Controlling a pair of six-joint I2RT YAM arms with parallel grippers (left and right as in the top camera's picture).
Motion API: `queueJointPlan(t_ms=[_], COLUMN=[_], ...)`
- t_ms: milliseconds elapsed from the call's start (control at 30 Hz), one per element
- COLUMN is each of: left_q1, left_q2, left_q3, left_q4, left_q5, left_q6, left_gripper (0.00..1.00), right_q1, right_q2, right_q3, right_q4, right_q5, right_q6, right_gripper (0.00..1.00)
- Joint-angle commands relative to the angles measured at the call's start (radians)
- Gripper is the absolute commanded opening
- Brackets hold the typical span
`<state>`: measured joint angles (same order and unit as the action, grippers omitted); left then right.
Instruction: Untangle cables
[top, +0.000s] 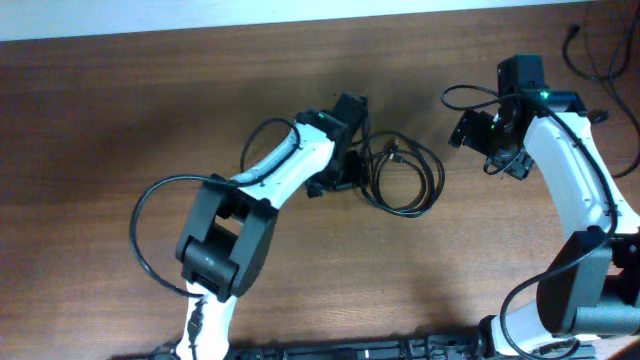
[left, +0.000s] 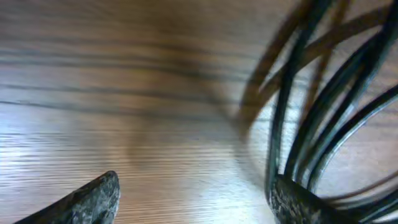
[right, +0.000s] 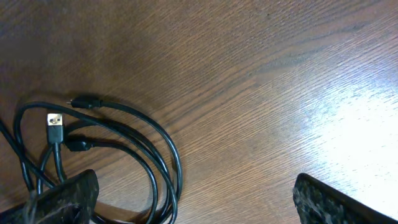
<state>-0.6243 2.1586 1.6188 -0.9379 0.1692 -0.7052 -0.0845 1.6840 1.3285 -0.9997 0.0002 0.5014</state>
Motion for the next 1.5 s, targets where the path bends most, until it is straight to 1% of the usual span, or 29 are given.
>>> queueJointPlan(t_ms=[0, 33, 67, 200, 233, 267, 300, 333, 433, 500, 533, 633, 767, 800, 833, 867, 900, 933, 1000, 1067, 1167, 1233, 1267, 1300, 1333, 1367, 1400, 1433, 1467], left_q1=[-0.026, -0.026, -0.026, 0.017, 0.051, 0.068, 0.079, 0.079, 0.079, 0.079, 0.079, 0.079, 0.079, 0.079, 0.084, 0.098, 0.122, 0.155, 0.256, 0.38, 0.523, 0.582, 0.615, 0.637, 0.67, 0.713, 0.726, 0.727, 0.709], left_q2=[0.031, 0.038, 0.04, 0.04, 0.04, 0.04, 0.04, 0.04, 0.04, 0.04, 0.04, 0.04, 0.04, 0.04, 0.04, 0.039, 0.038, 0.036, 0.029, -0.013, -0.142, -0.237, -0.312, -0.364, -0.411, -0.452, -0.46, -0.46, -0.456], left_q3=[-0.008, -0.008, -0.008, -0.007, -0.007, -0.007, -0.007, -0.007, -0.007, -0.007, -0.007, -0.007, -0.007, -0.007, -0.003, 0.013, 0.042, 0.078, 0.164, 0.225, 0.228, 0.228, 0.228, 0.228, 0.228, 0.228, 0.228, 0.228, 0.228], left_q4=[0.037, 0.04, 0.039, 0.021, 0.018, 0.019, 0.019, 0.021, 0.021, 0.021, 0.022, 0.021, 0.021, 0.02, 0.019, -0.003, -0.043, -0.084, -0.206, -0.316, -0.323, -0.314, -0.301, -0.295, -0.282, -0.27, -0.271, -0.271, -0.25], left_q5=[0.044, 0.044, 0.044, 0.041, 0.051, 0.052, 0.051, 0.036, 0.02, 0.017, 0.017, 0.018, 0.019, 0.021, 0.035, 0.037, 0.033, 0.03, -0.069, -0.222, -0.238, -0.238, -0.258, -0.301, -0.333, -0.3, -0.254, -0.181, -0.018], left_q6=[-0.012, -0.013, -0.013, -0.017, -0.017, -0.017, -0.017, -0.017, -0.017, -0.017, -0.017, -0.017, -0.017, -0.017, -0.016, -0.016, -0.015, 0.011, 0.014, 0.014, 0.027, 0.083, 0.127, 0.126, 0.125, 0.122, 0.123, 0.124, 0.228], left_gripper=[0.77, 0.74, 0.61, 0.56, 0.51, 0.28, 0.13, 0.0, 0.0, 0.0, 0.0, 0.0, 0.0, 0.0, 0.0, 0.0, 0.0, 0.0, 0.0, 0.0, 0.0, 0.0, 0.0, 0.0, 0.0, 0.0, 0.0, 0.0, 0.0], right_q1=[0.005, 0.005, 0.005, 0.006, 0.006, 0.012, 0.022, 0.058, 0.149, 0.269, 0.328, 0.392, 0.394, 0.394, 0.389, 0.385, 0.38, 0.37, 0.313, 0.198, 0.101, 0.091, 0.092, 0.092, 0.092, 0.092, 0.094, 0.105, 0.143], right_q2=[0.006, 0.006, 0.006, 0.007, 0.007, 0.007, 0.008, 0.007, 0.008, 0.008, 0.012, 0.093, 0.208, 0.24, 0.253, 0.253, 0.253, 0.253, 0.243, 0.177, 0.127, 0.127, 0.127, 0.127, 0.128, 0.128, 0.128, 0.128, 0.129], right_q3=[-0.001, -0.001, -0.001, -0.001, -0.005, -0.015, -0.032, -0.094, -0.196, -0.262, -0.272, -0.272, -0.272, -0.272, -0.272, -0.272, -0.272, -0.271, -0.26, -0.249, -0.249, -0.249, -0.249, -0.249, -0.249, -0.249, -0.249, -0.249, -0.249], right_q4=[-0.002, -0.002, -0.002, -0.002, -0.001, 0.011, 0.04, 0.122, 0.251, 0.383, 0.44, 0.55, 0.66, 0.66, 0.66, 0.66, 0.657, 0.653, 0.586, 0.461, 0.419, 0.42, 0.42, 0.42, 0.419, 0.42, 0.42, 0.424, 0.435], right_q5=[0.011, 0.012, 0.012, 0.007, -0.051, -0.135, -0.202, -0.281, -0.346, -0.348, -0.348, -0.348, -0.348, -0.347, -0.348, -0.348, -0.349, -0.361, -0.398, -0.401, -0.395, -0.382, -0.381, -0.381, -0.381, -0.381, -0.383, -0.386, -0.386], right_q6=[0.009, 0.008, 0.009, 0.009, 0.009, 0.008, 0.008, 0.009, 0.008, 0.001, 0.002, 0.006, 0.039, 0.06, 0.073, 0.076, 0.077, 0.077, 0.059, -0.069, -0.109, -0.109, -0.109, -0.109, -0.109, -0.109, -0.108, -0.108, -0.108], right_gripper=[0.99, 0.99, 0.99, 0.99, 0.99, 0.99, 0.96, 0.88, 0.76, 0.61, 0.58, 0.58, 0.58, 0.54, 0.33, 0.16, 0.04, 0.04, 0.04, 0.04, 0.04, 0.08, 0.12, 0.16, 0.31, 0.45, 0.49, 0.5, 0.54])
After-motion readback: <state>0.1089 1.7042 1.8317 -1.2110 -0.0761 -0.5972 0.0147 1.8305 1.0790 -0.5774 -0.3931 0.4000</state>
